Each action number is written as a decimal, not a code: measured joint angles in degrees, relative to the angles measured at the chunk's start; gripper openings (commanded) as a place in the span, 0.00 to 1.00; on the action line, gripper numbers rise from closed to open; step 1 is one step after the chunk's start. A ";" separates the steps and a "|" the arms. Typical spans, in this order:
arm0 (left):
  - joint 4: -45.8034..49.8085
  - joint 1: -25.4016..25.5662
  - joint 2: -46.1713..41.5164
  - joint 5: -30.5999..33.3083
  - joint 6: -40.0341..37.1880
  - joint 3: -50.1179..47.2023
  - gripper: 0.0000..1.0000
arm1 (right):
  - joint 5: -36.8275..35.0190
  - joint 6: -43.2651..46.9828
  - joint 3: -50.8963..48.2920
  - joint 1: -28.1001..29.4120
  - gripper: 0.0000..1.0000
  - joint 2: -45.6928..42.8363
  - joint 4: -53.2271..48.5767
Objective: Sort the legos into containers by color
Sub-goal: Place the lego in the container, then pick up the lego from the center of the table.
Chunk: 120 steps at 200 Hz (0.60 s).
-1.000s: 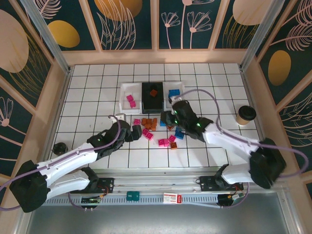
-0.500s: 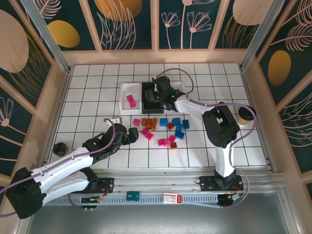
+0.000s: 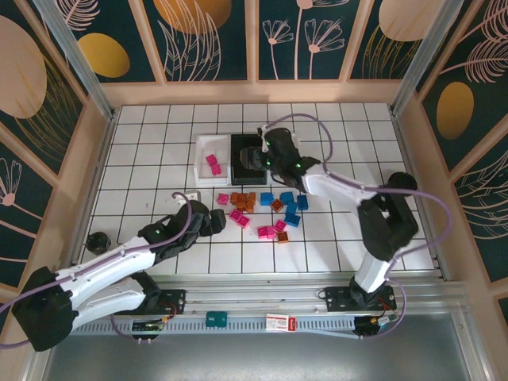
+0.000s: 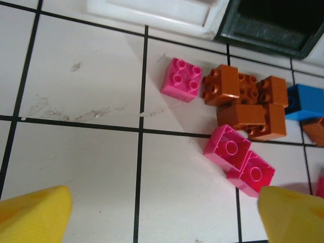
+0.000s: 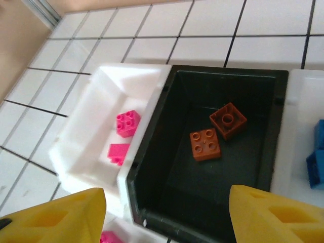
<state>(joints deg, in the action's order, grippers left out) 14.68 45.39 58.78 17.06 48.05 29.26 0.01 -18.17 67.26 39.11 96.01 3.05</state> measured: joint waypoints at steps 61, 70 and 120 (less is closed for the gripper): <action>-7.87 -5.73 17.35 -2.73 -5.99 7.02 0.64 | -0.44 -1.49 -15.43 1.40 0.66 -16.31 2.25; -8.68 -6.86 19.67 -2.75 -6.91 8.07 0.65 | -0.63 -1.70 -16.87 1.38 0.66 -17.99 2.12; -12.28 -9.11 29.99 -3.13 -10.34 14.03 0.55 | -2.10 -2.60 -21.77 1.38 0.66 -25.42 1.90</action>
<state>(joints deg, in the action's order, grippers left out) 2.39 36.27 88.77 13.93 37.71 43.29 -2.09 -20.78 45.50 40.49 70.59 4.95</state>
